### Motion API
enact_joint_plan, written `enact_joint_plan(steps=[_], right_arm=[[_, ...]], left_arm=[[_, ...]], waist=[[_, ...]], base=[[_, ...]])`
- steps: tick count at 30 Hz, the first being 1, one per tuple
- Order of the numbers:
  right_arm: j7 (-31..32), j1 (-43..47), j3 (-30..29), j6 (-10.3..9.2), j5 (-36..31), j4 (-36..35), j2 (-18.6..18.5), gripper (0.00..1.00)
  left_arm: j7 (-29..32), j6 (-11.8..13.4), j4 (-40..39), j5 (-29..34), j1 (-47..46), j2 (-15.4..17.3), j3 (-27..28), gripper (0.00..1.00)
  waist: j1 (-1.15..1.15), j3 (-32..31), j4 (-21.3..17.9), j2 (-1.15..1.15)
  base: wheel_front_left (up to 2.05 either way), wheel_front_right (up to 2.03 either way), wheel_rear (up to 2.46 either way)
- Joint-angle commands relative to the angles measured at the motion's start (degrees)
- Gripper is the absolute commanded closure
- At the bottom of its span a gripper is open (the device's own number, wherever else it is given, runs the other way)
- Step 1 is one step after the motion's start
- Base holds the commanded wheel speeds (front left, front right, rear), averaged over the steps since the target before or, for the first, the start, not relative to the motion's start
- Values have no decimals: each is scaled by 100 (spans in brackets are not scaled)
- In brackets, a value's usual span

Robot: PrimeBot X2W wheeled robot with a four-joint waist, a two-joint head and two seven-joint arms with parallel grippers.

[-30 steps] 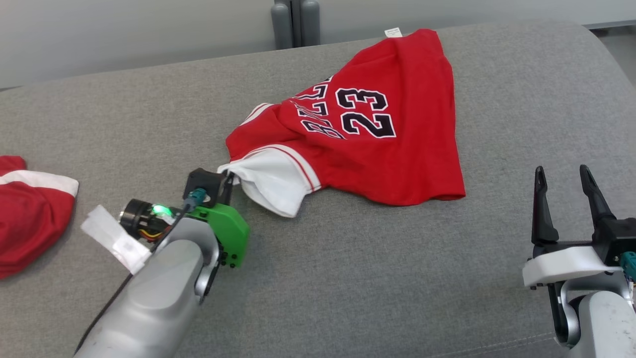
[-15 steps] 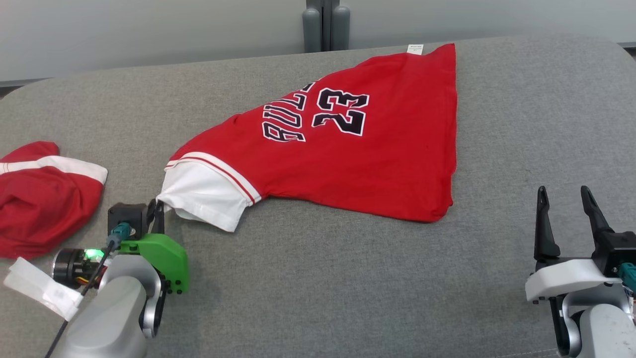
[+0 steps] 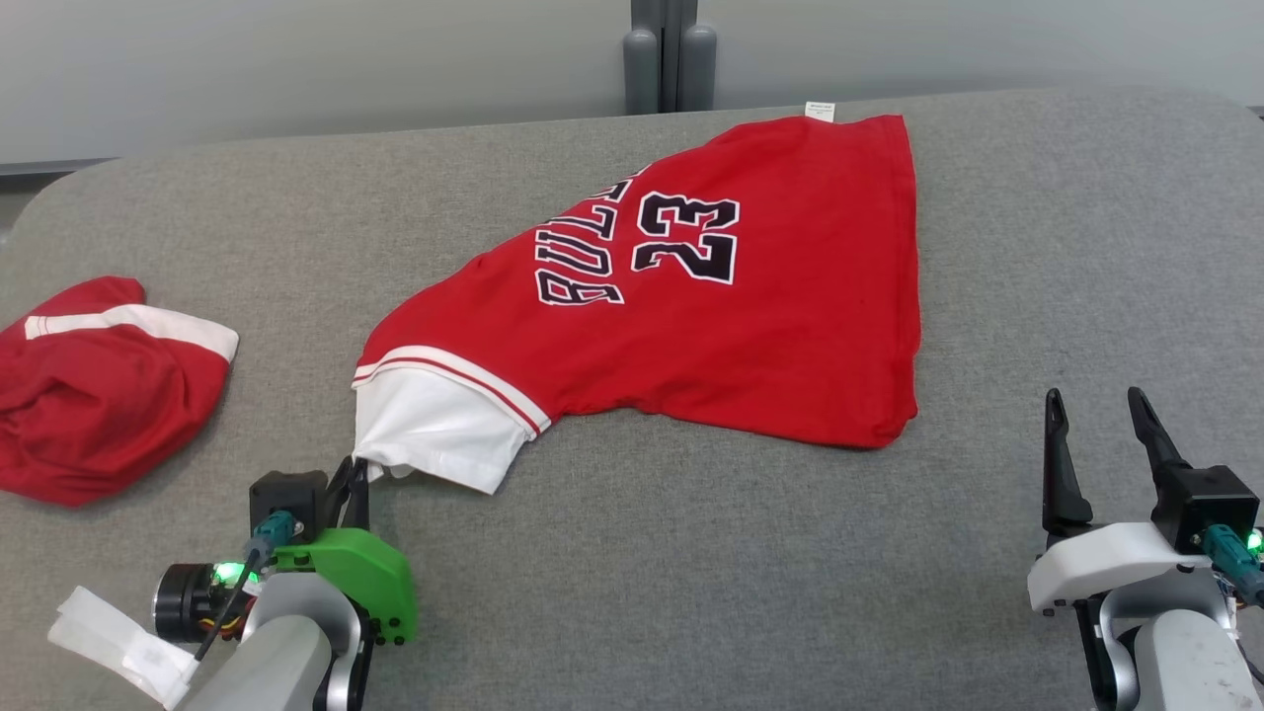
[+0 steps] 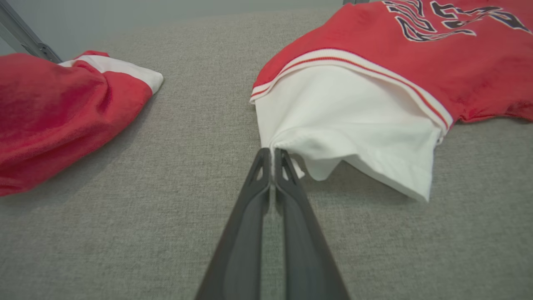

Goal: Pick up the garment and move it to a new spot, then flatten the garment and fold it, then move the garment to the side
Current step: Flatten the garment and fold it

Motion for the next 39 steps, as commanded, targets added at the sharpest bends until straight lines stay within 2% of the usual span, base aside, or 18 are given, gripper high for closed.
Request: enact_joint_plan(steps=[1, 2, 9, 14, 19, 25, 37, 38, 39], right_arm=[[-14, -53, -9, -10, 24, 23, -10, 0], [-16, -50, -13, -10, 22, 32, -10, 0], [-19, 35, -40, -10, -14, 177, -10, 0], [81, 154, -85, -10, 16, 295, -10, 0], [189, 182, -98, -10, 21, 534, -9, 0], [356, -128, 130, -9, 46, 1151, -9, 0], [609, -1394, 528, -10, -76, 3036, -54, 0], [613, -1502, 554, -10, -67, 3187, -70, 20], [624, -1575, 570, -10, -56, 3302, -75, 51]], left_arm=[[-45, 25, -50, -42, 103, 58, 32, 52], [-59, 38, -114, -67, 131, 59, 55, 0], [-185, 113, -708, -102, 389, 128, 184, 0], [-253, 323, -1322, -28, 690, 246, 385, 0], [-280, 538, -1953, 30, 1037, 214, 566, 0], [-287, 605, -2334, 153, 1251, 89, 623, 0], [-282, 520, -2442, 336, 1109, -33, 619, 0], [-282, 515, -2442, 349, 1108, -41, 625, 0], [-282, 520, -2445, 348, 1111, -45, 633, 0]], waist=[[0, -27, 32, 0], [0, -42, 48, 0], [0, -193, 177, 0], [0, -316, 297, 0], [0, -362, 424, 0], [0, -288, 598, 0], [0, -90, 877, 0], [0, -82, 886, 0], [0, -79, 889, 0]], base=[[0, 0, 0], [0, 0, 0], [0, 0, 0], [0, 0, 0], [0, 0, 0], [0, 0, 0], [0, 0, 0], [0, 0, 0], [0, 0, 0]])
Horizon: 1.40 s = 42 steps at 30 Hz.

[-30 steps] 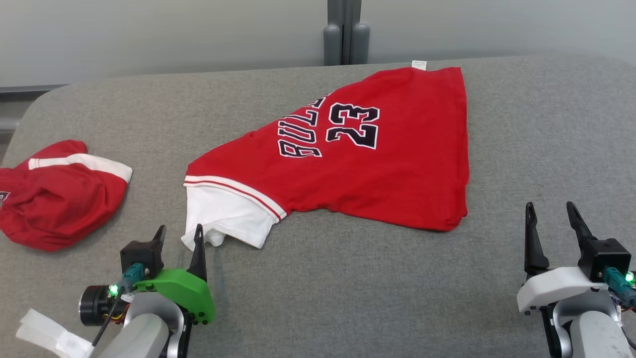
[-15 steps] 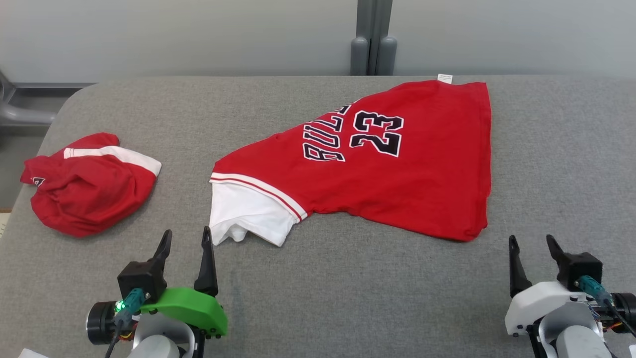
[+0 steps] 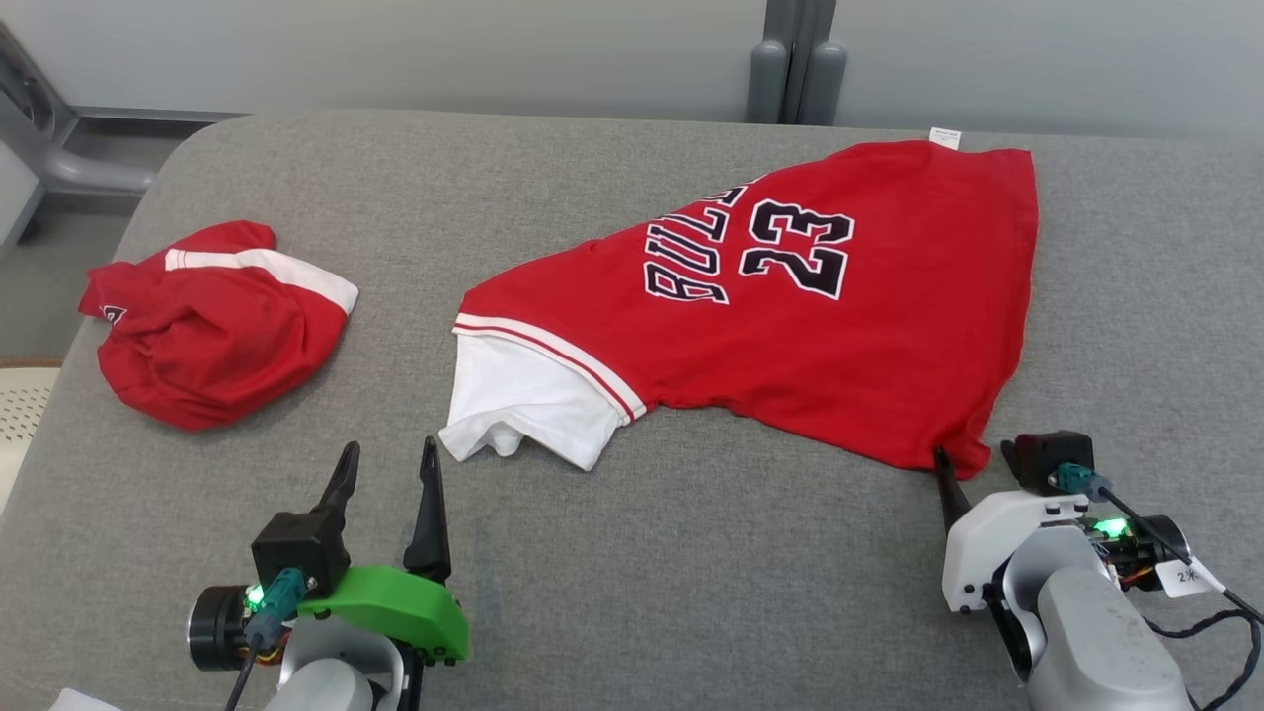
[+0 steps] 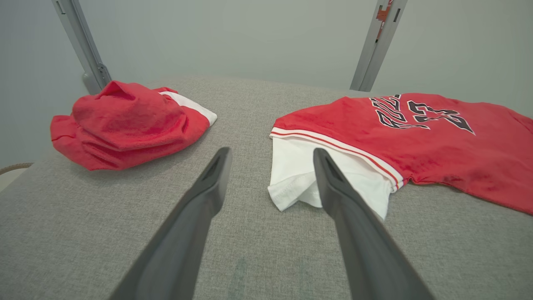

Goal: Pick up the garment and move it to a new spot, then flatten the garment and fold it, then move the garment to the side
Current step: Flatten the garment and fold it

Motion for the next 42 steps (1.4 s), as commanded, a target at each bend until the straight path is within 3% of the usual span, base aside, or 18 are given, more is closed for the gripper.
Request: enact_joint_plan(steps=[1, 2, 9, 14, 19, 20, 21, 32, 42], right_arm=[[19, -114, 13, -10, 53, 143, -36, 93], [18, -178, 26, -10, 77, 230, -40, 100], [-258, -349, 81, -10, 249, 416, -265, 100], [-253, -6, -328, -10, 64, 167, -609, 100], [-224, 373, -962, -10, -431, -409, -659, 100], [-214, 450, -1104, -10, -512, -503, -590, 54], [-207, 507, -1163, -10, -589, -572, -540, 0], [-334, 907, -1665, -10, -717, -1135, -157, 0], [-460, 1237, -1220, -10, -332, -2117, 1, 0]], left_arm=[[-4, -15, -14, 13, -44, -14, 34, 0], [-4, -14, -10, 26, -27, -16, 41, 0], [-5, -41, 38, 64, 144, -46, 30, 0], [-5, -76, 46, 89, 201, -88, -15, 0], [-5, -99, 58, 77, 255, -85, -50, 0], [-5, -106, 61, 75, 266, -82, -59, 0], [-5, -111, 65, 77, 272, -85, -73, 0], [10, -164, 136, 77, 228, -155, -170, 0], [3, -229, 143, 124, 238, -256, -245, 0]], waist=[[0, 7, 10, 0], [0, -1, 4, 0], [0, -131, -132, 0], [0, -223, -221, 0], [0, -221, -314, 0], [0, -214, -338, 0], [0, -212, -352, 0], [0, -270, -444, 0], [0, -481, -489, 0]], base=[[0, 0, 0], [0, 0, 0], [0, 0, 0], [0, 0, 0], [0, 0, 0], [0, 0, 0], [0, 0, 0], [0, 0, 0], [0, 0, 0]])
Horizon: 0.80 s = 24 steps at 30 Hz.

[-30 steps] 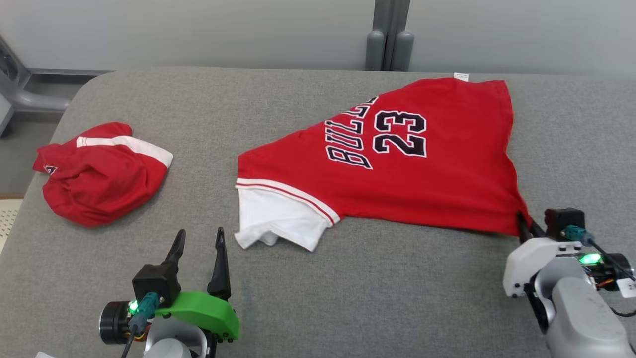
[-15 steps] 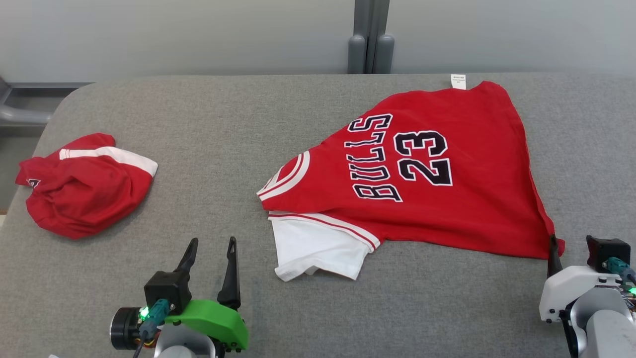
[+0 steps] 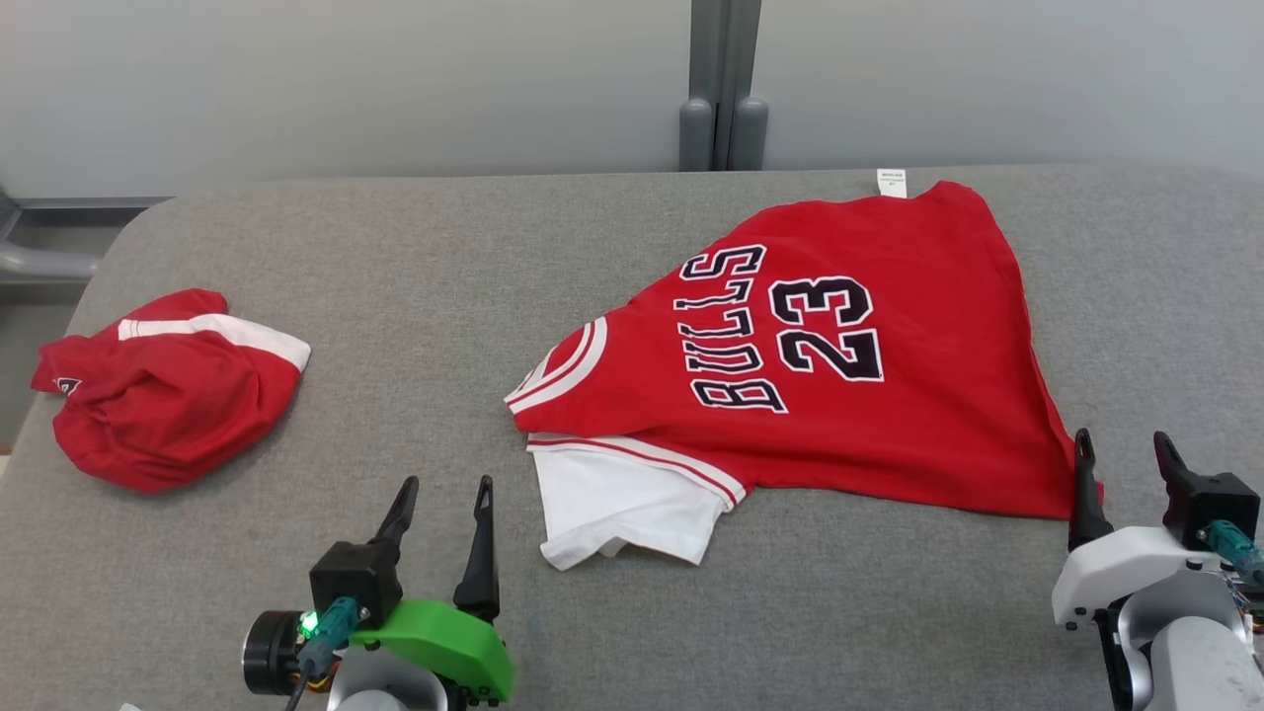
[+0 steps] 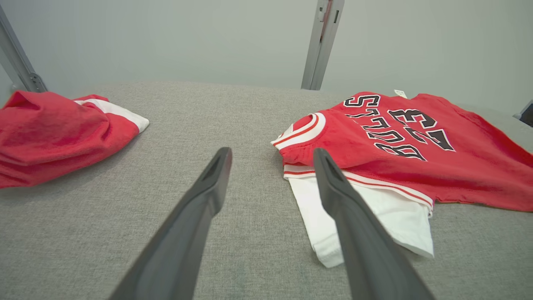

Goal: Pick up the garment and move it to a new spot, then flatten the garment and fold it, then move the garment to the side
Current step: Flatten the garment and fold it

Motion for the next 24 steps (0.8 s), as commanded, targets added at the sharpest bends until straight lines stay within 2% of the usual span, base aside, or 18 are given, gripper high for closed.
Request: enact_joint_plan(steps=[1, 9, 24], right_arm=[[-11, 113, 65, -10, 60, -127, 4, 0], [106, 418, 471, -10, 354, -800, 26, 0], [106, 815, 838, -10, 891, -1369, 28, 0]], left_arm=[[1, -28, 27, 31, 59, -14, -5, 0], [-4, -154, 206, 66, 107, -156, -37, 0], [-5, -279, 210, 301, 231, -372, 237, 0]], waist=[[0, -78, 5, 0], [0, -223, 11, 0], [0, -439, -88, 0]], base=[[0, 0, 0], [0, 0, 0], [0, 0, 0]])
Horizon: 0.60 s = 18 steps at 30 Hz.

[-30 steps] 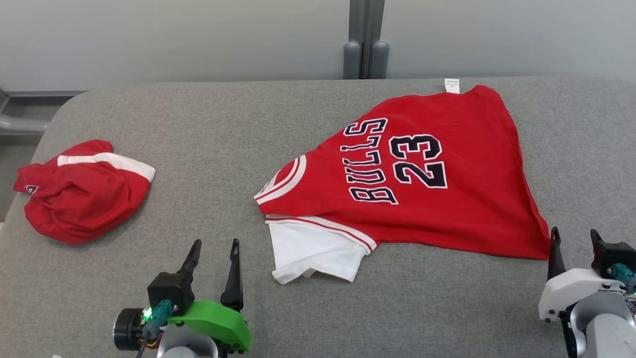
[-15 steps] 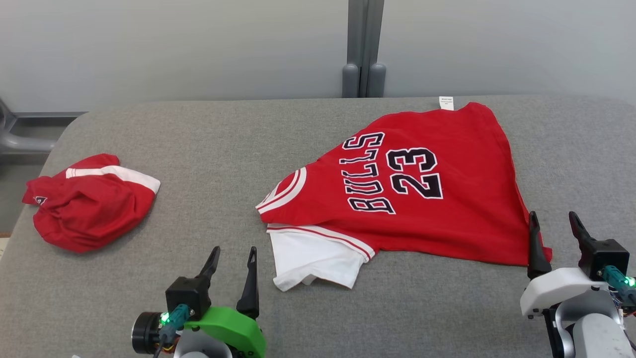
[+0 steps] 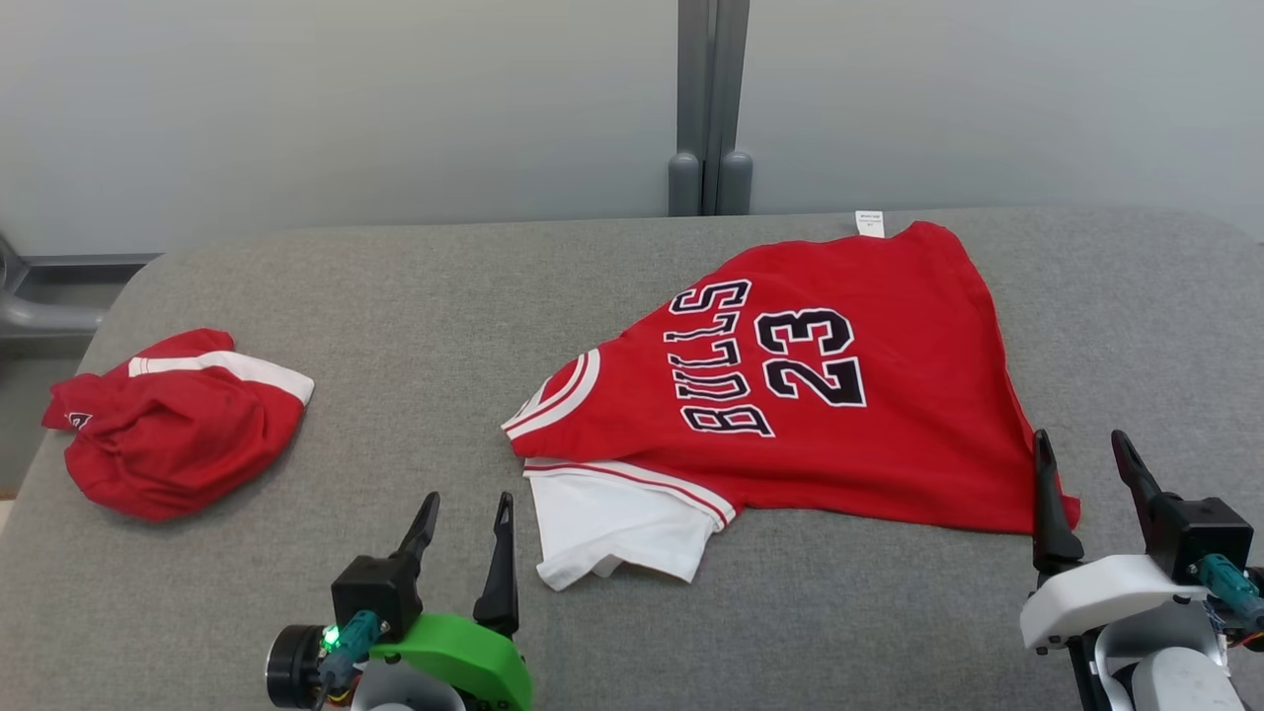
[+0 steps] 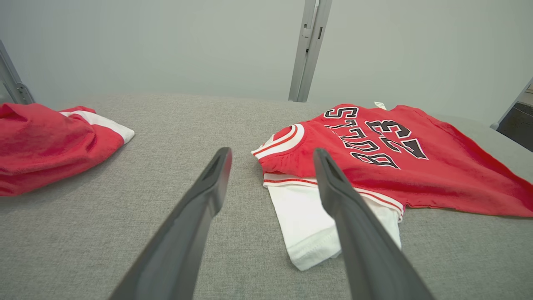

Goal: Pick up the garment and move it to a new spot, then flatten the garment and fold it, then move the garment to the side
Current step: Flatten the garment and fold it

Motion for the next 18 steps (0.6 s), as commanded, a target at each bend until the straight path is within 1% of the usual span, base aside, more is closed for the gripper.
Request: enact_joint_plan(steps=[1, 18], right_arm=[[11, 87, 24, -10, 70, -52, -8, 0], [82, 188, 134, -10, 166, -55, -7, 0]], left_arm=[[-4, -30, -32, 41, 100, -23, 59, 0], [-5, -149, -47, 289, 246, -128, 428, 0]], waist=[[0, -45, -7, 0], [0, -137, 60, 0]], base=[[0, 0, 0], [0, 0, 0]])
